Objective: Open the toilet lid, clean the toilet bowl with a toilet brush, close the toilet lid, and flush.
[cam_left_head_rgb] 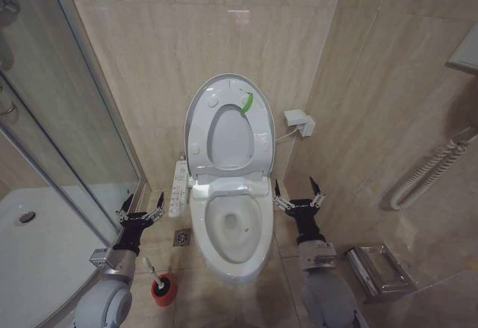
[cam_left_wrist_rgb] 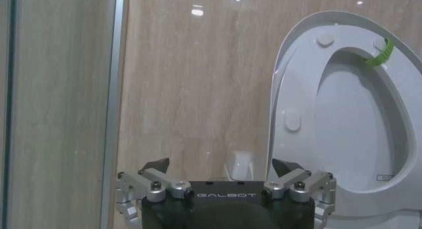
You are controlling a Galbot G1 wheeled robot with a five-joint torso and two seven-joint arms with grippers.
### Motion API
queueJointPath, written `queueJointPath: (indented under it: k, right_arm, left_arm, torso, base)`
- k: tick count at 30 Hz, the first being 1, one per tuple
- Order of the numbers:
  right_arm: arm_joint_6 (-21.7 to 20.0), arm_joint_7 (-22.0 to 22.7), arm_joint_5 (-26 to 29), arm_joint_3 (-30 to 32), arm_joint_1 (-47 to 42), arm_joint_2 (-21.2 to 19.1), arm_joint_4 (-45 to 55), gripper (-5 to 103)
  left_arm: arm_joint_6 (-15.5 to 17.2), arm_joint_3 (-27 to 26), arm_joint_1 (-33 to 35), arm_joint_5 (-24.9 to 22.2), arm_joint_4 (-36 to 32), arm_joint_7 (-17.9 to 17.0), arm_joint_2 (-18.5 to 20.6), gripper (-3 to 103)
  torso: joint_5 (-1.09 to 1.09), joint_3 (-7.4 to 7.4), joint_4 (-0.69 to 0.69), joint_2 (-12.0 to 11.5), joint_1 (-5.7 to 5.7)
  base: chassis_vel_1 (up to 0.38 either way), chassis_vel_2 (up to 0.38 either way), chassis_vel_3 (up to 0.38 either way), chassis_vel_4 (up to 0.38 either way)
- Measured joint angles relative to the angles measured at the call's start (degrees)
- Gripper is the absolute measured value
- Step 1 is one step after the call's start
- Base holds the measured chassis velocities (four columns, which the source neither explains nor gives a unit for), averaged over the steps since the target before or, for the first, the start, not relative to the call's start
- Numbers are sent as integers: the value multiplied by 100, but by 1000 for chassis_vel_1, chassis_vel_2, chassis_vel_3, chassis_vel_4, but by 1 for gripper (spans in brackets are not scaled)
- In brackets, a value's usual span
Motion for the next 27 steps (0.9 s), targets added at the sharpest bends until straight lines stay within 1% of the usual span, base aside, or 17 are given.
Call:
queueJointPath:
  k: [27]
  right_arm:
    - [0,0,0,0,0,0,0,100]
  left_arm:
    - [0,0,0,0,0,0,0,100]
  torso:
    - [0,0,0,0,0]
  base:
    - [0,0,0,0]
